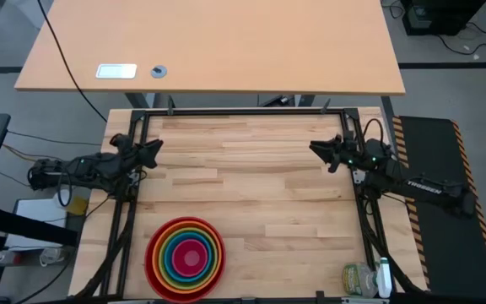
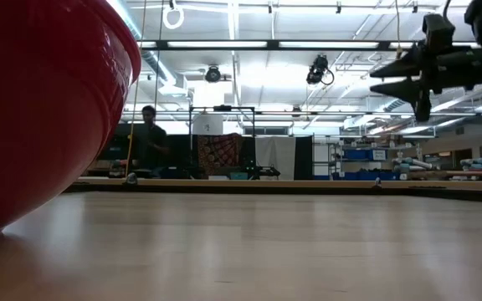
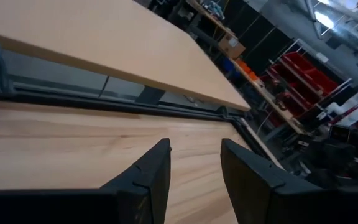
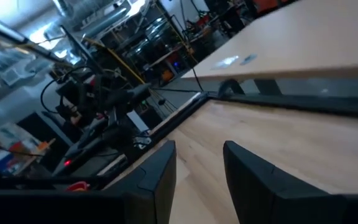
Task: Nest bowls inside each other
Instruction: Return to Home Position
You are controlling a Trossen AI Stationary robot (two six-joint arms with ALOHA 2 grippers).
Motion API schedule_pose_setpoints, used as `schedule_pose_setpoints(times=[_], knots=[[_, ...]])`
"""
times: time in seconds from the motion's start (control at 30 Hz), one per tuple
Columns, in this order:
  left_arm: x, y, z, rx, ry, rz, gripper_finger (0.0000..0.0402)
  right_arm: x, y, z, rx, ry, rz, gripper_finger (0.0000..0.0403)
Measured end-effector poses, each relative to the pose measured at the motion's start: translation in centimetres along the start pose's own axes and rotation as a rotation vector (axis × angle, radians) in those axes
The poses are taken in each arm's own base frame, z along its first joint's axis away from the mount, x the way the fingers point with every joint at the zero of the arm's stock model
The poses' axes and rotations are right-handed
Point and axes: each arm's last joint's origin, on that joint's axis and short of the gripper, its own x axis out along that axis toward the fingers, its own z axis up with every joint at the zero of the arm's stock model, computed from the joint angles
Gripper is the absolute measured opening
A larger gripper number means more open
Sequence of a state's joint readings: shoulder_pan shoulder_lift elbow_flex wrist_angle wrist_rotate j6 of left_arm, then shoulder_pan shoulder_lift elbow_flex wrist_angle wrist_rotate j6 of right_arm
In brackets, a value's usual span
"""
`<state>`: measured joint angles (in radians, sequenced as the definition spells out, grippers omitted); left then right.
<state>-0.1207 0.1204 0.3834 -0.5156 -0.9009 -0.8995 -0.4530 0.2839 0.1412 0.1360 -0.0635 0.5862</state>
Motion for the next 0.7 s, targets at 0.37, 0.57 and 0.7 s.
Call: schedule_pose_setpoints(times=[0.37, 0.57, 0.7], knots=[[0.0, 0.2, -0.1, -0.022, -0.015, 0.03, 0.0142, -0.5, -2.3, -3.4, 0.121, 0.044, -0.058, 0.0142], [1.3, 0.6, -2.5, -0.057, -0.039, -0.007, 0.0142, -0.5, -2.2, -3.2, 0.102, 0.02, -0.047, 0.0142], [2.0, 1.5, -4.4, -0.102, -0.018, -0.033, 0.0142, -0.5, -1.9, -2.8, 0.14, -0.01, -0.002, 0.0142]])
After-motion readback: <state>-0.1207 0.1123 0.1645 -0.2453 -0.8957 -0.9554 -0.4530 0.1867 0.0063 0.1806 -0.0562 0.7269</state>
